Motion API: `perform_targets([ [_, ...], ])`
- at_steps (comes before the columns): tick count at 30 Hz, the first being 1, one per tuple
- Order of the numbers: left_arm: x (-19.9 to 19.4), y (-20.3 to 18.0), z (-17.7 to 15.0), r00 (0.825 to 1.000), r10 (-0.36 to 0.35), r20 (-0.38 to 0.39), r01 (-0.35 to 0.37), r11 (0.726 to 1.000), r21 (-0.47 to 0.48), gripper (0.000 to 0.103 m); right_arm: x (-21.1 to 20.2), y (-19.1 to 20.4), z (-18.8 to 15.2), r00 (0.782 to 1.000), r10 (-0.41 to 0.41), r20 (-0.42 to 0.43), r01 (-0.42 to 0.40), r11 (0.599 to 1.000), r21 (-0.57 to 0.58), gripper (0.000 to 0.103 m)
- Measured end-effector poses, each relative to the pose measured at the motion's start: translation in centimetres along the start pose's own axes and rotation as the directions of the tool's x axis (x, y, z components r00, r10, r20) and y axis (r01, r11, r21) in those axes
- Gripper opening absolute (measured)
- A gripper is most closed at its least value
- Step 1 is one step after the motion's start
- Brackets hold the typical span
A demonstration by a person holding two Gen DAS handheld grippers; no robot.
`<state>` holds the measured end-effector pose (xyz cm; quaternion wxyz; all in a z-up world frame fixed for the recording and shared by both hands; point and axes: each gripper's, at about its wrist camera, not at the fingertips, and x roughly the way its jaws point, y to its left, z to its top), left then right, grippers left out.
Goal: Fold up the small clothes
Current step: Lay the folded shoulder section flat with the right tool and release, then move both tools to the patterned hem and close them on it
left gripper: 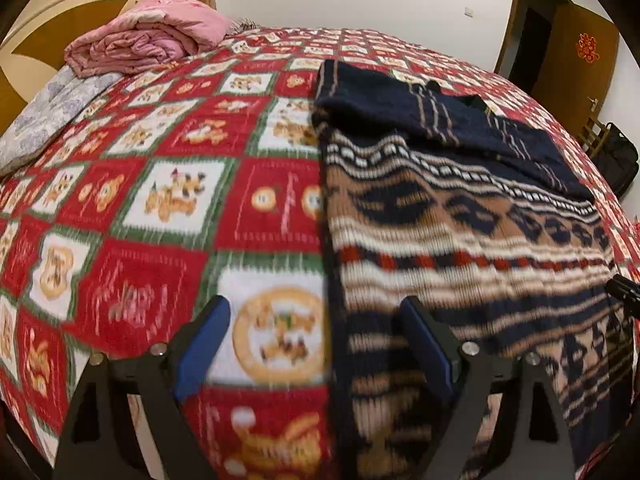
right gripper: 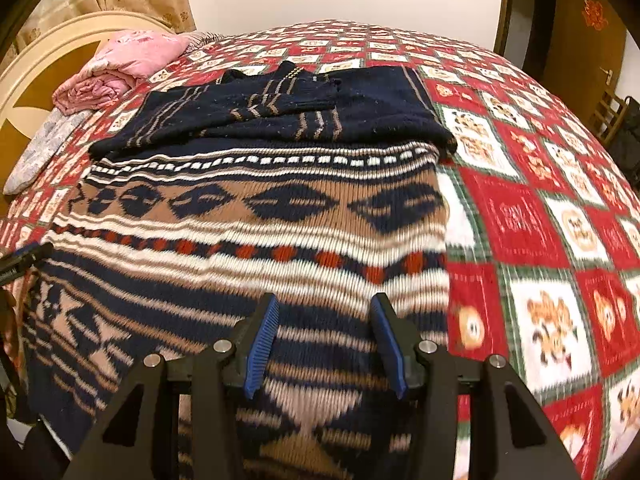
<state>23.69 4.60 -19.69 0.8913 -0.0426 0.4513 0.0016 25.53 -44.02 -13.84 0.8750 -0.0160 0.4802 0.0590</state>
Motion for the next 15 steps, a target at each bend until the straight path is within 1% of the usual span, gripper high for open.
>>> perform_targets([
  [2, -0.7, 0.0, -0.7, 1.000, -0.012, -0.006, 0.012, 1.000, -0.009, 0.089, -1.0, 0.0, -0.8, 1.000, 0.018, 0.001, -0.018, 1.000, 0.018, 0.050],
  [7, -3.6, -0.4, -3.6, 0.996, -0.085, -0.006, 0.085, 0.996, -0.021, 0.089, -3.6, -0.3, -4.0, 0.998, 0.057, 0.015, -0.058, 0.997, 0.048, 0.050],
  [11, -4.6, -0.7, -5.6, 0.993, -0.112, -0.035, 0.111, 0.994, -0.024, 0.089, -5.0, -1.2, -6.7, 0.997, 0.071, 0.015, -0.072, 0.994, 0.086, 0.050],
  [13, -5.0, -0.8, -6.6, 0.990, -0.131, -0.051, 0.129, 0.991, -0.038, 0.089, -5.9, -1.6, -8.0, 0.996, 0.079, 0.030, -0.082, 0.992, 0.101, 0.050],
  [15, -5.3, -0.9, -7.3, 0.990, -0.130, -0.057, 0.128, 0.991, -0.042, 0.089, -6.7, -1.8, -8.8, 0.996, 0.076, 0.040, -0.080, 0.991, 0.111, 0.050],
])
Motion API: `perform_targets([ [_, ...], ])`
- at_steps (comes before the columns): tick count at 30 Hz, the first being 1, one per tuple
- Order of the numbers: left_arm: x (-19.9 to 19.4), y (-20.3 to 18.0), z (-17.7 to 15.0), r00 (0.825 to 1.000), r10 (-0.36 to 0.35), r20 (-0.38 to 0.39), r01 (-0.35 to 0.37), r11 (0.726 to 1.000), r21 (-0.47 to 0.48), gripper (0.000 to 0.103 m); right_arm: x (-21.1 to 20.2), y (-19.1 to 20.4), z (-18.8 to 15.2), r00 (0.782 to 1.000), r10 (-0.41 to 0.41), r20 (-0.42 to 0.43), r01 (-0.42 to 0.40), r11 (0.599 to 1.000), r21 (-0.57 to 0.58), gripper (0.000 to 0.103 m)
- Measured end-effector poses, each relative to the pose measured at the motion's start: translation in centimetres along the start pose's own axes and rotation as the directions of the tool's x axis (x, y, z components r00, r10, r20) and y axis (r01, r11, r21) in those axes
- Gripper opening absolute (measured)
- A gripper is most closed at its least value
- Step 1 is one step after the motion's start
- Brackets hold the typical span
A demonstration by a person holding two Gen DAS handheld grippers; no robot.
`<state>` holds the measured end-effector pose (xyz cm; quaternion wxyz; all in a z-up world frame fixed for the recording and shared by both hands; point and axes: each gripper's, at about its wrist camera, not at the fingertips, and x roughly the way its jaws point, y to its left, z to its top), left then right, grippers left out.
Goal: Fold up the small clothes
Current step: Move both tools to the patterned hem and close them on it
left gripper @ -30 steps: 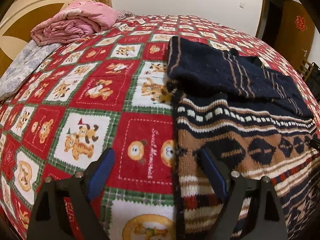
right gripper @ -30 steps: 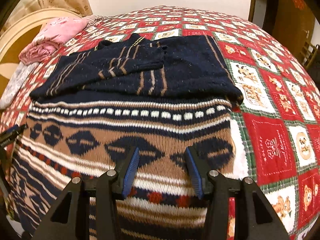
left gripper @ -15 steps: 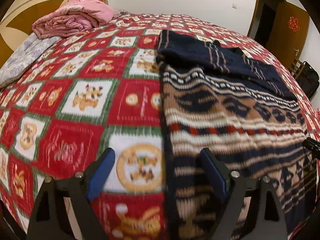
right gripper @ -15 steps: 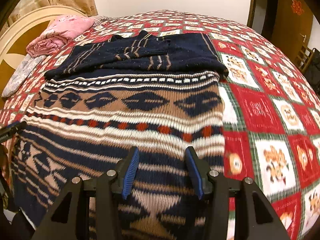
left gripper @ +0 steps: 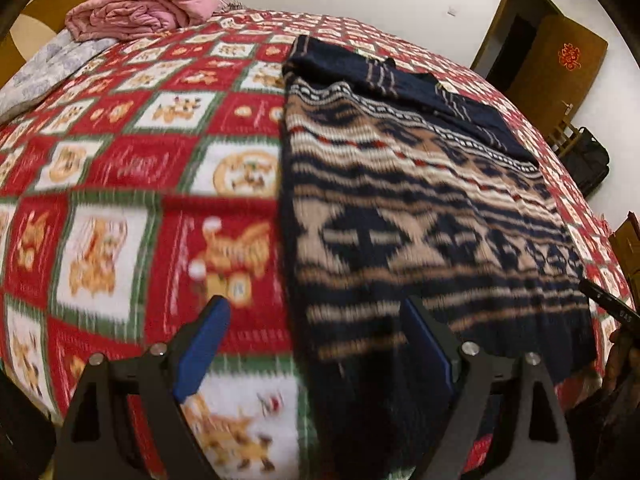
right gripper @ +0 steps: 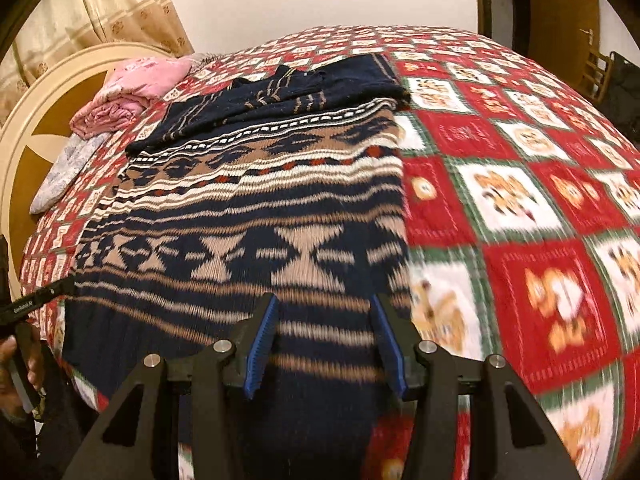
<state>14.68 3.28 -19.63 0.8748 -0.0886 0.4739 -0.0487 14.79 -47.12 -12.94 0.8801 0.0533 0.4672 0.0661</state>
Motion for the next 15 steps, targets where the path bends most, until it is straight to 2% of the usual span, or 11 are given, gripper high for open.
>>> perform_targets([
  [4, -0.3, -0.8, -1.8, 0.999, -0.026, -0.029, 0.026, 1.000, -0.013, 0.087, -1.2, -0.5, -1.5, 1.000, 0.012, -0.002, -0.012, 0.999, 0.034, 0.050],
  [10, -0.9, -2.1, -3.7, 0.999, -0.019, -0.038, 0.019, 1.000, -0.001, 0.070, -2.4, -1.4, -4.1, 0.999, 0.029, -0.017, -0.027, 0.997, 0.074, 0.049],
  [15, -1.2, -2.5, -4.8, 0.998, -0.022, -0.058, 0.022, 1.000, -0.009, 0.065, -3.3, -1.9, -5.7, 0.996, 0.086, -0.028, -0.082, 0.991, 0.107, 0.049],
])
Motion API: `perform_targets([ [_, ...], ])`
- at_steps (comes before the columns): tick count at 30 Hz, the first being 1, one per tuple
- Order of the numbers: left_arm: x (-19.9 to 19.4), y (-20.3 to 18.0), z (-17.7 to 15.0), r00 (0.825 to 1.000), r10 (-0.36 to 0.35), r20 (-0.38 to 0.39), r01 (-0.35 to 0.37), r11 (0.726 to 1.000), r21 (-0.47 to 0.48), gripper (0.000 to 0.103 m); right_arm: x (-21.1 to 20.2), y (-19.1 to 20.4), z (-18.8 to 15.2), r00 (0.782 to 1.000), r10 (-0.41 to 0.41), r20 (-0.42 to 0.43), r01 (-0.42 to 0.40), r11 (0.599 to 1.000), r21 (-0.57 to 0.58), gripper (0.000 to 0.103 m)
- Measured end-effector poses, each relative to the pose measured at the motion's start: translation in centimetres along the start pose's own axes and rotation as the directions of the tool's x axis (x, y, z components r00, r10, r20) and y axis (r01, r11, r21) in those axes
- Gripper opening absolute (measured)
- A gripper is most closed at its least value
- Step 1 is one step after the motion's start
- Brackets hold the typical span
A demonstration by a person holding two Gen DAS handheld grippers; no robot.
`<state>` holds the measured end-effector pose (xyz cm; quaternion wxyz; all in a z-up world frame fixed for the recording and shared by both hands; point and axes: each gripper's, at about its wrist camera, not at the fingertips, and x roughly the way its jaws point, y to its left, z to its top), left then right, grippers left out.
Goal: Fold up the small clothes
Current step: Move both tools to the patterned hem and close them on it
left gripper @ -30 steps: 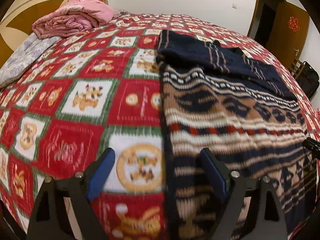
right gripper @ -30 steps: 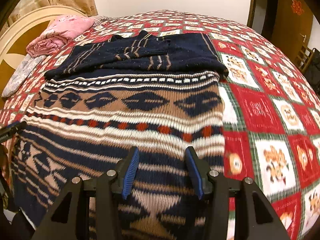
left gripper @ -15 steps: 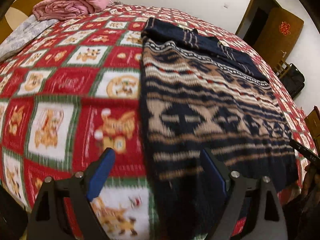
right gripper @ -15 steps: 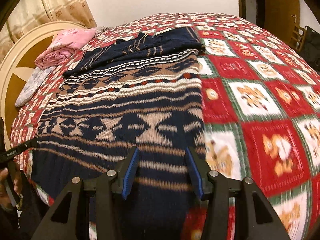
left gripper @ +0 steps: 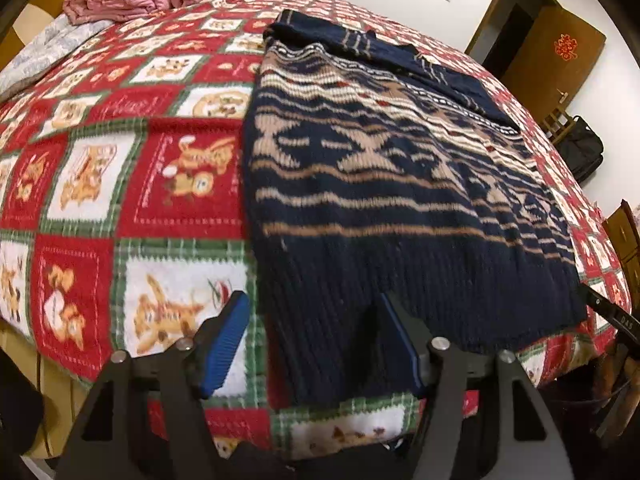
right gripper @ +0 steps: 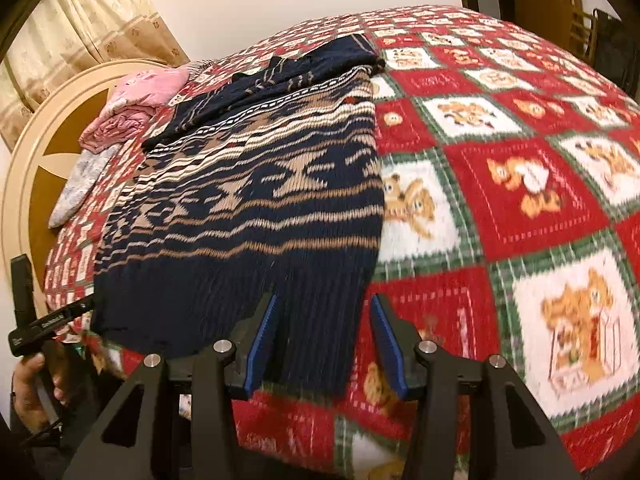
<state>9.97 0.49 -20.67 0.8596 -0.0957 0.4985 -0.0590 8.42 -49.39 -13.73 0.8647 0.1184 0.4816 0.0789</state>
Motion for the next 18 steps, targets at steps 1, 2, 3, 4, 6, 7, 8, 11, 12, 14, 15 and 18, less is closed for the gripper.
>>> perform_targets([
  [1, -0.1, -0.1, -0.2, 1.000, 0.001, -0.003, -0.001, 1.000, 0.003, 0.062, -0.1, -0.1, -0.1, 1.000, 0.004, -0.001, -0.004, 1.000, 0.004, 0.049],
  [2, -0.1, -0.3, -0.4, 1.000, 0.001, -0.010, -0.001, 1.000, 0.008, 0.060, -0.2, -0.2, -0.3, 1.000, 0.011, -0.003, -0.011, 1.000, 0.012, 0.049],
  [3, -0.1, -0.4, -0.6, 1.000, -0.003, -0.019, 0.003, 1.000, 0.010, 0.060, -0.2, -0.2, -0.5, 1.000, 0.014, -0.005, -0.014, 1.000, 0.014, 0.049],
  [4, -0.1, -0.5, -0.8, 1.000, -0.007, -0.022, 0.007, 1.000, 0.010, 0.059, -0.3, -0.1, -0.7, 1.000, 0.012, -0.006, -0.012, 1.000, 0.009, 0.049],
  [6, -0.1, -0.7, -1.0, 1.000, -0.004, -0.031, 0.005, 1.000, 0.015, 0.057, -0.3, 0.1, -1.0, 1.000, 0.011, -0.009, -0.011, 1.000, 0.002, 0.048],
  [7, -0.1, -0.8, -1.1, 1.000, 0.002, -0.030, -0.002, 1.000, 0.018, 0.054, -0.2, 0.4, -1.2, 1.000, 0.016, -0.015, -0.016, 1.000, -0.005, 0.045],
  [8, -0.1, -0.8, -1.1, 0.999, 0.008, -0.032, -0.008, 1.000, 0.018, 0.052, -0.1, 0.5, -1.2, 1.000, 0.018, -0.018, -0.018, 1.000, -0.011, 0.044],
  [11, 0.0, -0.6, -1.1, 0.999, 0.008, -0.039, -0.008, 1.000, 0.011, 0.051, 0.2, 0.6, -1.3, 1.000, 0.016, -0.008, -0.016, 1.000, -0.015, 0.044],
  [12, 0.1, -0.6, -1.1, 0.999, 0.010, -0.038, -0.009, 1.000, 0.014, 0.051, 0.2, 0.4, -1.3, 1.000, 0.024, -0.001, -0.024, 1.000, -0.005, 0.044],
  [14, 0.4, -0.6, -1.2, 0.999, 0.011, -0.038, -0.010, 1.000, 0.018, 0.052, 0.0, -0.2, -1.1, 0.999, 0.036, 0.020, -0.036, 0.999, 0.021, 0.044],
  [15, 0.6, -0.5, -1.2, 0.999, 0.011, -0.037, -0.010, 1.000, 0.019, 0.052, 0.2, -0.4, -1.0, 0.999, 0.037, 0.021, -0.037, 0.999, 0.028, 0.044],
  [18, 0.7, -0.7, -1.3, 0.999, 0.014, -0.031, -0.013, 1.000, 0.026, 0.052, 1.2, -0.6, -1.3, 0.999, 0.032, 0.006, -0.032, 0.999, 0.035, 0.044],
])
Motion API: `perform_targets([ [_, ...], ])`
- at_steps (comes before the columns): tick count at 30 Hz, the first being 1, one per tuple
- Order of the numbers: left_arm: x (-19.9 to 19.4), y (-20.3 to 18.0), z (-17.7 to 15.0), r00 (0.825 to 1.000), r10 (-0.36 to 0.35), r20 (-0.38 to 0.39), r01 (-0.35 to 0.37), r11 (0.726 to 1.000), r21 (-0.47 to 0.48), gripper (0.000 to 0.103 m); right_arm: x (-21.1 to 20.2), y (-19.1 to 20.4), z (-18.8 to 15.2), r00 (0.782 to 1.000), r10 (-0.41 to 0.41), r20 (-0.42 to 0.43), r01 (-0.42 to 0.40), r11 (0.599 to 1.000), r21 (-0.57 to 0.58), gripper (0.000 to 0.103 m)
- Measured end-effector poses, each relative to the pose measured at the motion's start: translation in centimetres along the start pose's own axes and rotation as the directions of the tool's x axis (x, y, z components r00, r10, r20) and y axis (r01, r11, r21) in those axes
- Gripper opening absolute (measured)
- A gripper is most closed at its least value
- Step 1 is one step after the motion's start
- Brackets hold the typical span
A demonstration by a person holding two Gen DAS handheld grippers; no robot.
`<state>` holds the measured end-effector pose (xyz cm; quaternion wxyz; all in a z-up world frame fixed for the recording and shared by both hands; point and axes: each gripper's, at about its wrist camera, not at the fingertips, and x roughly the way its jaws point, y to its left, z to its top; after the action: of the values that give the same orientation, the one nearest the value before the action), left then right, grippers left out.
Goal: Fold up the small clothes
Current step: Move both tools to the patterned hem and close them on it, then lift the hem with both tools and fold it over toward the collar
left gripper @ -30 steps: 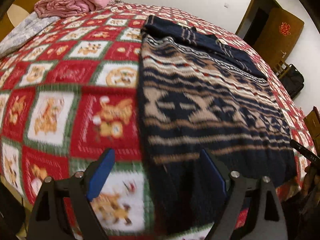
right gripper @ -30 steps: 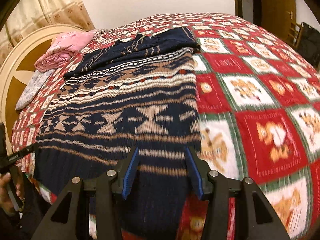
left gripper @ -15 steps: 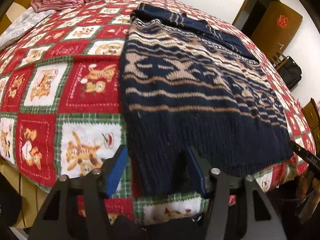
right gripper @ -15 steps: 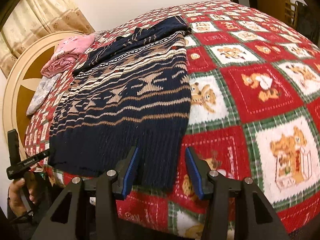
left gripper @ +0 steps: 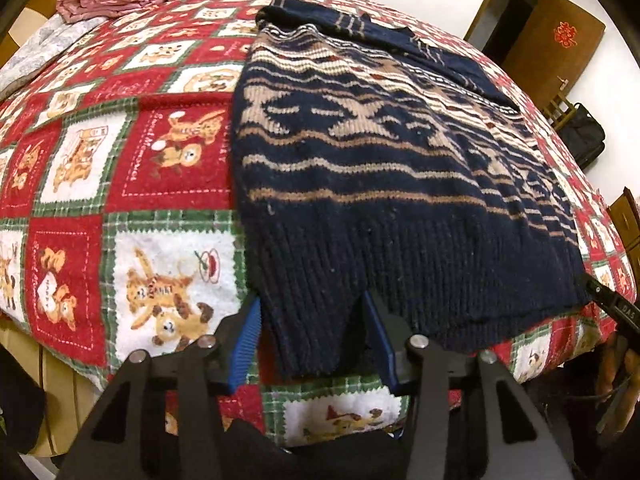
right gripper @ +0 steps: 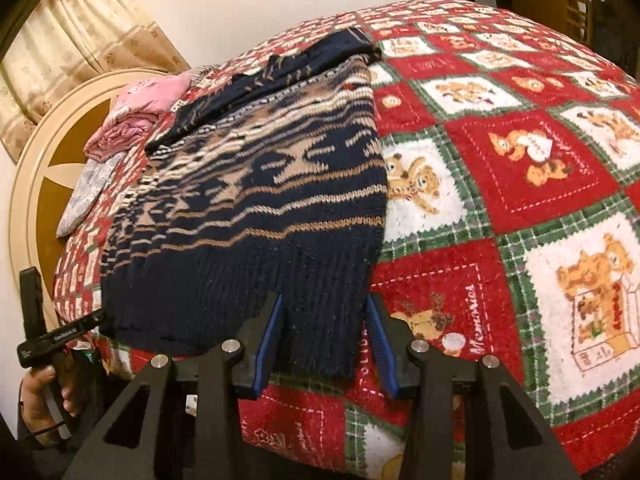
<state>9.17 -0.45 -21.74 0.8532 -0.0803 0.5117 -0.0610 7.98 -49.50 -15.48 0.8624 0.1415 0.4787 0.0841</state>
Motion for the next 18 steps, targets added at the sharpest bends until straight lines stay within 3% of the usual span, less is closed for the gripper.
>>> perform_targets([
  [2, -0.07, -0.11, 0.06, 1.000, 0.003, 0.003, -0.003, 1.000, 0.005, 0.052, -0.01, 0.02, 0.00, 1.000, 0.004, 0.005, -0.004, 1.000, 0.006, 0.043],
  [3, -0.18, -0.14, 0.04, 1.000, 0.003, 0.008, -0.003, 1.000, 0.006, 0.050, -0.16, 0.06, 0.03, 1.000, 0.006, 0.008, -0.006, 1.000, 0.008, 0.037],
  [5, -0.59, -0.26, 0.09, 1.000, -0.012, 0.027, 0.012, 1.000, 0.015, 0.012, -0.39, 0.19, 0.03, 1.000, -0.005, 0.014, 0.006, 1.000, -0.007, 0.023],
  [7, -0.91, -0.70, 0.17, 0.999, -0.019, 0.037, 0.018, 0.999, 0.040, 0.012, -0.36, 0.27, -0.11, 1.000, 0.021, 0.003, -0.021, 1.000, -0.008, 0.013],
  [18, -0.49, -0.22, 0.22, 0.999, -0.019, 0.031, 0.018, 1.000, 0.014, 0.018, 0.26, 0.25, -0.34, 0.999, 0.043, -0.004, -0.043, 0.999, -0.010, 0.013],
])
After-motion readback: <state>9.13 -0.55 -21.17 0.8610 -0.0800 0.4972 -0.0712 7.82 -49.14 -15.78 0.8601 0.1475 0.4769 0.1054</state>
